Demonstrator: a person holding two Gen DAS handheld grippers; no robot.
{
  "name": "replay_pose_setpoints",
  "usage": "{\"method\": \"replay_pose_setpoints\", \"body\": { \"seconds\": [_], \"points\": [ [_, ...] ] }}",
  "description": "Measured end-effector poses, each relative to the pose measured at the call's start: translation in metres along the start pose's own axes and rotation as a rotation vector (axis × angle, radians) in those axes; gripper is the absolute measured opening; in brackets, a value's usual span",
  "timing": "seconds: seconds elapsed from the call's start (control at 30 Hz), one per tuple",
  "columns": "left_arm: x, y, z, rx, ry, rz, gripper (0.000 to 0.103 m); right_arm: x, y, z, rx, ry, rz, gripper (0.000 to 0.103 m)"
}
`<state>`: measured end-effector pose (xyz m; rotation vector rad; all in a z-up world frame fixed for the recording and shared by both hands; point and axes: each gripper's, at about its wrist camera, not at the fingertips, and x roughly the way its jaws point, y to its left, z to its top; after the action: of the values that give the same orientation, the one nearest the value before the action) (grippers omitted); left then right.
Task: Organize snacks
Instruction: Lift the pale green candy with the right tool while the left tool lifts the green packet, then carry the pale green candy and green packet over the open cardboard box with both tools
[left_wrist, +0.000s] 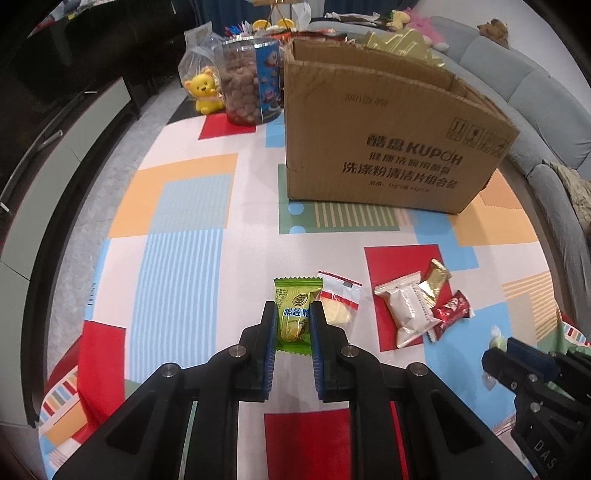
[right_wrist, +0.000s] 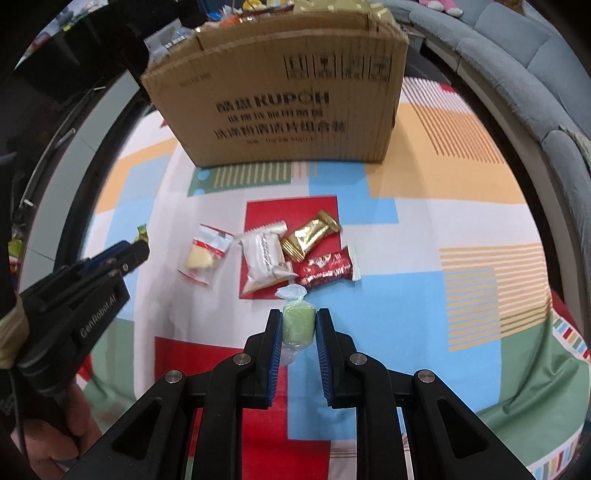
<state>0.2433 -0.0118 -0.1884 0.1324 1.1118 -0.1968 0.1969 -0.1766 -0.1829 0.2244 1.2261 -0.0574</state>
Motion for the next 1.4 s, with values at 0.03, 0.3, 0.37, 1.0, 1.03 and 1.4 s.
{"method": "replay_pose_setpoints", "body": {
  "seconds": [0.03, 0.3, 0.37, 1.0, 1.03, 1.4],
  "points": [
    [-0.005, 0.0, 0.0, 0.001, -0.007, 0.001, 0.018, -0.004, 0.001, 0.001, -0.004, -0.01, 0.0, 0.02],
    [-0.039, -0.006, 0.005, 0.007, -0.061, 0.008, 0.018, -0.039, 0.009, 0.005, -0.03, -0.095, 0.003, 0.02],
    [-0.046, -0.008, 0.006, 0.008, -0.074, 0.009, 0.018, -0.046, 0.01, 0.007, -0.031, -0.108, 0.001, 0.02],
    [-0.096, -0.031, 0.049, 0.038, -0.182, 0.006, 0.018, -0.105, 0.007, 0.045, -0.075, -0.264, -0.007, 0.02],
    [-0.098, -0.032, 0.053, 0.041, -0.189, 0.006, 0.018, -0.108, 0.007, 0.048, -0.077, -0.273, -0.004, 0.02],
    [-0.101, -0.046, 0.097, 0.055, -0.232, -0.005, 0.018, -0.128, 0.002, 0.091, -0.112, -0.369, -0.002, 0.02]
  ]
}}
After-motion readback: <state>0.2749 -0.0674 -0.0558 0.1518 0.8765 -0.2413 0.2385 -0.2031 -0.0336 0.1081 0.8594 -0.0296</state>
